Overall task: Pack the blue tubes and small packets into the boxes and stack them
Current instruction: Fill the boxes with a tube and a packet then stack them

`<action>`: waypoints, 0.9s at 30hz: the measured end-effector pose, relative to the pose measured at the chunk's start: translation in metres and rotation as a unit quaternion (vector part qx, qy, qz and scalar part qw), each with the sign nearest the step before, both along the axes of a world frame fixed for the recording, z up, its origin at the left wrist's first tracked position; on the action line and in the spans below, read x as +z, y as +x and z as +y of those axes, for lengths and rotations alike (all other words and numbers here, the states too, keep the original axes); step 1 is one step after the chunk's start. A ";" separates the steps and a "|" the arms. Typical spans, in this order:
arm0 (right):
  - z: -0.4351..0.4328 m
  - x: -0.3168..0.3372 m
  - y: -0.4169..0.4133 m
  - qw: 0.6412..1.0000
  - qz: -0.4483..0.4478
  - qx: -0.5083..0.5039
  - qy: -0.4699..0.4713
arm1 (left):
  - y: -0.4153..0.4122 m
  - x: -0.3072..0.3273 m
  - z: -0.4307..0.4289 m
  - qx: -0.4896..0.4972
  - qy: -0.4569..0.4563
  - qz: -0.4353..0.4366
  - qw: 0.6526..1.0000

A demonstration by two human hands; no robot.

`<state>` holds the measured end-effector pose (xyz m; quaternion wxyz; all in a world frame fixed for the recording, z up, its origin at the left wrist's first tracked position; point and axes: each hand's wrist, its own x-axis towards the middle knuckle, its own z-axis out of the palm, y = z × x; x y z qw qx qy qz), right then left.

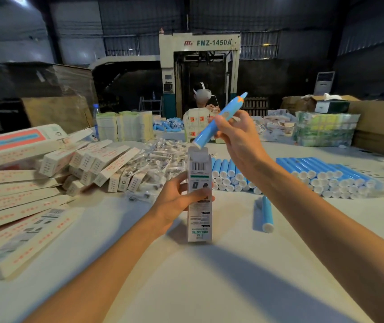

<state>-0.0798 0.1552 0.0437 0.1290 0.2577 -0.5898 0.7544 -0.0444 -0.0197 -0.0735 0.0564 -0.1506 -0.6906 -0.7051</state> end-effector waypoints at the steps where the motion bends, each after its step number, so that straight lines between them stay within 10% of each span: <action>1: -0.003 -0.001 0.000 1.000 -0.011 -0.006 0.019 | 0.000 0.000 0.000 -0.002 -0.005 0.004 1.000; 16: -0.001 0.001 -0.025 0.921 0.043 -0.020 0.388 | 0.000 -0.004 -0.003 -0.006 -0.017 0.023 1.000; 27: -0.037 -0.085 -0.027 0.942 0.141 -0.089 0.291 | -0.006 -0.008 -0.029 0.223 0.074 0.061 0.970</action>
